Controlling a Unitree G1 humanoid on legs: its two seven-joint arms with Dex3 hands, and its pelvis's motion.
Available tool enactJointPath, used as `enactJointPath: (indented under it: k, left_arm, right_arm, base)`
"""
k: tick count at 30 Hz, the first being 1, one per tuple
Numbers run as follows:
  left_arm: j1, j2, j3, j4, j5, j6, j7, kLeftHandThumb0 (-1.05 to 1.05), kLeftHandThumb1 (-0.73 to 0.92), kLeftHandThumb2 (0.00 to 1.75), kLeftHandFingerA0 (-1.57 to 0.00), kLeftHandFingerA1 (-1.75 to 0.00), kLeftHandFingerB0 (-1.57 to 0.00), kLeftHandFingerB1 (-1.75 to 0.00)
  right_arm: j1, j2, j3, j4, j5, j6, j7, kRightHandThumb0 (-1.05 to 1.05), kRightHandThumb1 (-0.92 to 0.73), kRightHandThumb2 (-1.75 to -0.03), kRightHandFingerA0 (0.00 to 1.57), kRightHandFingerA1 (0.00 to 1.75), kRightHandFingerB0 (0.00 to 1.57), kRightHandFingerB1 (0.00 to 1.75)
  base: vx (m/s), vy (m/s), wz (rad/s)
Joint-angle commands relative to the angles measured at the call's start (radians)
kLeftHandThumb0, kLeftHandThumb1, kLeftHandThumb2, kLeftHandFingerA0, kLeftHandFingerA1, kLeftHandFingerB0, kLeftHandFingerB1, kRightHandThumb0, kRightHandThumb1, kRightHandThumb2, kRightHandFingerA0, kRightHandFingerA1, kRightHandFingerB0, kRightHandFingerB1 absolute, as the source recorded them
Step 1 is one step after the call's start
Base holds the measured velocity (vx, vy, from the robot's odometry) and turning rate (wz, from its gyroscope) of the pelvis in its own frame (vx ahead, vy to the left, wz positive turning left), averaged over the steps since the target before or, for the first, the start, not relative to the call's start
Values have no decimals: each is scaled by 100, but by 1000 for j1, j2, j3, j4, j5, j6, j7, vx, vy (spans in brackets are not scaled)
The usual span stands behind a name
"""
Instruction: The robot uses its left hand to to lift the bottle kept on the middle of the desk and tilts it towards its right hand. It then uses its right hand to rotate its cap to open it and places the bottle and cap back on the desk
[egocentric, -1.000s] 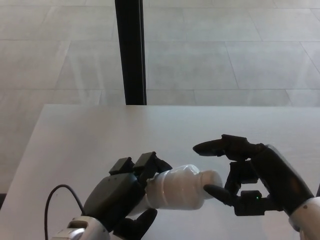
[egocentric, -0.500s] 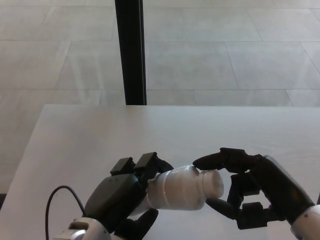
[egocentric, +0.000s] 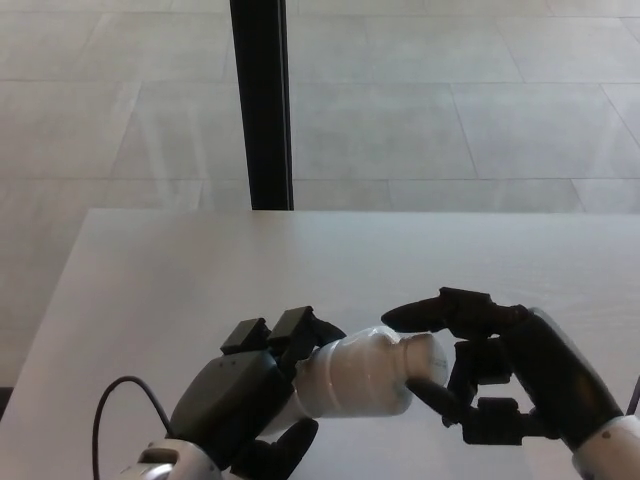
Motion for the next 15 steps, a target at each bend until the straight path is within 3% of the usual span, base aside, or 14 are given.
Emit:
enactJointPath:
  k: [1,7,8,15]
  left_arm:
    - [10,3,2,0,7,-20,3,21,70,140,-130,-135,-124,-129]
    - [6,-5,7,-10,-2,0,-11,20,73,142,-133,-138,-125,-130]
    - [3,-3,6,-4,4,-13,-1,19,69,138,-126,-132,-121,-126]
    - [-6,-2,6,12,7,-36,16,19,71,141,-132,-136,-125,-130]
  right_arm:
    - [16,24,-31,28,-26,-94,-78,-29,-68,-81,96,154,70,88]
    - [23,25,-35,42,-67,-113,-100,-27,-66,-90,87,157,79,102]
    - [25,23,-37,50,-65,-126,-99,-29,-65,-90,86,157,81,104]
    - [37,22,-43,81,-50,-171,-87,-29,-65,-87,88,156,84,104]
  base:
    - [0,0,0]
    - [0,0,0]
    - [0,0,0]
    - [0,0,0]
